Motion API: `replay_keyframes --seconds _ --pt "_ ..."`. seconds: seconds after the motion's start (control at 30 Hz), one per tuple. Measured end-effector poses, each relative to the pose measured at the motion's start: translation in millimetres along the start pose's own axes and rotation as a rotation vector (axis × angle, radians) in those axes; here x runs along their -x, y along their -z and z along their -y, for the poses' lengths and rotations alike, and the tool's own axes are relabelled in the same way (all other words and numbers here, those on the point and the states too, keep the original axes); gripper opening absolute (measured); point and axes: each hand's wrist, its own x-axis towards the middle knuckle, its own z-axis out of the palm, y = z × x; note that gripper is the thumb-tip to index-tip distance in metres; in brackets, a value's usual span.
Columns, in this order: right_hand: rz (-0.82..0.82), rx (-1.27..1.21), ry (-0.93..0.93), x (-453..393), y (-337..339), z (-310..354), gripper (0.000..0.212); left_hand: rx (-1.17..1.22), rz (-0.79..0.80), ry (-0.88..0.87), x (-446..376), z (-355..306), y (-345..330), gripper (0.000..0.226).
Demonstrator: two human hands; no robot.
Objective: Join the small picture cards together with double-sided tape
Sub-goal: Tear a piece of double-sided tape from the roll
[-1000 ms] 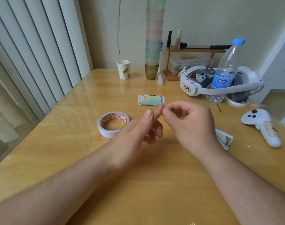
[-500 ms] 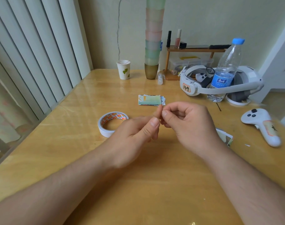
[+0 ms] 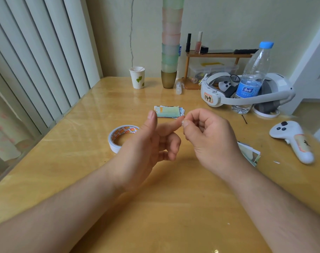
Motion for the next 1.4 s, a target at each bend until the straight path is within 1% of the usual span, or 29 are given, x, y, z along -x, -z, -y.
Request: replay_keyframes --seconds 0.2,0.4,0.53,0.67,0.77,0.83,0.87,0.97,1.0,1.07,1.13,1.27,1.4 --pt "0.003 -0.05 -0.004 0 -2 2 0.01 0.105 0.014 0.028 0 -1 4 0.078" --pt "0.005 -0.113 -0.025 0 -3 4 0.009 0.145 -0.021 0.044 0 -3 3 0.081" --pt "0.007 -0.189 -0.087 0 -2 5 0.009 0.193 -0.065 0.057 -1 -6 2 0.083" --pt "0.023 -0.167 -0.14 -3 2 1 0.009 0.216 -0.106 0.078 -2 -7 5 0.085" --pt "0.031 -0.129 -0.177 -7 10 -3 0.014 0.207 -0.135 0.097 -3 -6 8 0.086" --pt "0.031 -0.064 -0.191 -9 17 -8 0.01 0.215 -0.154 0.11 -4 -6 10 0.085" --pt "0.026 0.014 -0.191 -11 21 -11 0.01 0.223 -0.162 0.116 -4 -6 11 0.085" --pt "0.021 0.413 -0.149 -16 33 -26 0.015 0.233 -0.182 0.13 -5 -5 13 0.082" --pt "0.031 0.518 -0.131 -17 35 -30 0.015 0.235 -0.187 0.135 -5 -4 14 0.081" --pt "0.068 0.643 -0.119 -19 37 -37 0.015 0.225 -0.193 0.149 -6 -3 12 0.08" --pt "0.1 0.701 -0.123 -20 36 -43 0.014 0.202 -0.198 0.164 -6 -3 10 0.08" --pt "0.116 0.705 -0.142 -23 34 -44 0.015 0.172 -0.183 0.18 -7 0 9 0.079" --pt "0.09 0.666 -0.206 -28 47 -40 0.032 0.157 -0.168 0.18 -8 4 11 0.08"
